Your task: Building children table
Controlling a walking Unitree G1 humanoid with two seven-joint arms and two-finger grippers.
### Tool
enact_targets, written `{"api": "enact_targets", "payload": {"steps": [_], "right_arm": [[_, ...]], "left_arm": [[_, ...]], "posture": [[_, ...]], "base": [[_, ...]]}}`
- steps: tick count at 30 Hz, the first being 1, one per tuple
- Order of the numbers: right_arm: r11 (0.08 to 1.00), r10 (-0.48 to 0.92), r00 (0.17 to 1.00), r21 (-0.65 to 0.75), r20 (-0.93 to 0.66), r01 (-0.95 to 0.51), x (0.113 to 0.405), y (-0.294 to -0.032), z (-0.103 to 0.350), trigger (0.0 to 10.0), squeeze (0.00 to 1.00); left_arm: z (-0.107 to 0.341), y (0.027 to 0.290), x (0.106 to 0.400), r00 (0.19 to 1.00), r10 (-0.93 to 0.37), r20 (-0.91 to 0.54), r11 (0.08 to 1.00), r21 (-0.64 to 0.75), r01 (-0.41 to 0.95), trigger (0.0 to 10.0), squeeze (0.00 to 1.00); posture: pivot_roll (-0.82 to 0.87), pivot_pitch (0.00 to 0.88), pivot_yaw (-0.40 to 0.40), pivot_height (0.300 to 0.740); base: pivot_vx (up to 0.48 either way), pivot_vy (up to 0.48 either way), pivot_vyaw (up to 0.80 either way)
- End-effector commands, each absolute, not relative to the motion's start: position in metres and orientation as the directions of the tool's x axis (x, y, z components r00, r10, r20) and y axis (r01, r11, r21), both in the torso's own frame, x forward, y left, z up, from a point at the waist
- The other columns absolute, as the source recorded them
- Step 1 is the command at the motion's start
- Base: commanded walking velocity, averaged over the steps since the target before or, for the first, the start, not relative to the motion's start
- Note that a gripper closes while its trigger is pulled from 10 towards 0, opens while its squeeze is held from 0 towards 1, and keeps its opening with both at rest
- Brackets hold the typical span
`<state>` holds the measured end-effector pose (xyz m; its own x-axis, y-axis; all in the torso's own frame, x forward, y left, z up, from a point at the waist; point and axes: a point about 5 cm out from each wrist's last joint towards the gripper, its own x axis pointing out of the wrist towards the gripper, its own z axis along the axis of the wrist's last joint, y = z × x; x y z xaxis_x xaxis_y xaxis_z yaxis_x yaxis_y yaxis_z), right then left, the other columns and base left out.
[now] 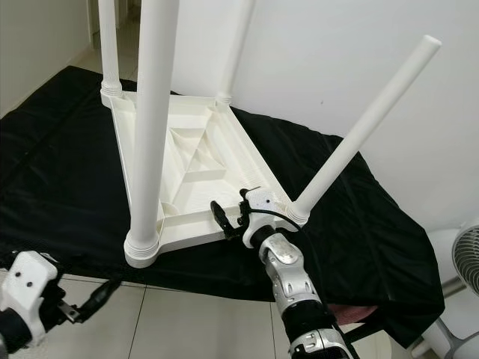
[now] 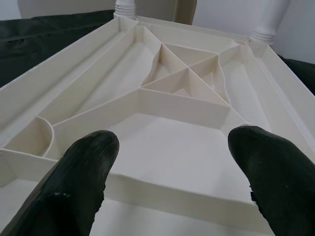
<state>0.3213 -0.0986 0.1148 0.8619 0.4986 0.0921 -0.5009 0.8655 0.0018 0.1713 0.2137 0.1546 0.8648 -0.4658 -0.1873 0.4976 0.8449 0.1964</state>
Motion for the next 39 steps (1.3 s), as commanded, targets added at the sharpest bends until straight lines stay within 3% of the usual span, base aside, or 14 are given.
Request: {"api": "enact_targets", "payload": {"steps": [1, 11, 28, 34, 36, 39], "right_arm": [[0.878, 0.478, 0.875, -0.005, 0.076, -0.479, 0.322, -0.108, 0.110, 10.0, 0.00], [0.876, 0.479, 0.873, 0.004, 0.086, -0.481, 0.319, -0.103, 0.110, 10.0, 0.00], [0.904, 0.428, 0.900, -0.016, 0.081, -0.428, 0.312, -0.123, 0.107, 10.0, 0.00], [0.936, 0.351, 0.934, -0.030, 0.070, -0.350, 0.308, -0.130, 0.103, 10.0, 0.00], [0.936, 0.351, 0.934, -0.030, 0.070, -0.350, 0.308, -0.130, 0.103, 10.0, 0.00], [0.951, 0.309, 0.949, -0.034, 0.067, -0.308, 0.307, -0.131, 0.101, 10.0, 0.00]], "left_arm": [[0.155, 0.211, 0.173, 0.853, -0.495, -0.165, 0.834, 0.185, 0.520, 10.0, 0.00], [0.169, 0.232, 0.204, 0.948, -0.318, -0.016, 0.931, 0.187, 0.315, 10.0, 0.00], [0.195, 0.184, 0.242, 0.867, -0.477, 0.147, 0.878, 0.114, 0.464, 10.0, 0.00], [0.199, 0.148, 0.243, 0.759, -0.632, 0.159, 0.775, 0.104, 0.623, 10.0, 0.00], [0.199, 0.148, 0.243, 0.759, -0.632, 0.159, 0.775, 0.104, 0.623, 10.0, 0.00], [0.198, 0.130, 0.240, 0.681, -0.716, 0.153, 0.697, 0.095, 0.711, 10.0, 0.00]], "posture": [[0.22, 0.000, -0.232, 0.740], [0.18, 0.000, -0.220, 0.740], [0.12, 0.000, -0.174, 0.740], [0.08, 0.000, -0.154, 0.740], [0.08, 0.000, -0.154, 0.740], [0.08, 0.000, -0.154, 0.740]], "base": [[0.000, 0.000, 0.00], [0.000, 0.000, 0.00], [0.000, 0.000, 0.00], [0.000, 0.000, 0.00], [0.000, 0.000, 0.00], [0.000, 0.000, 0.00]]}}
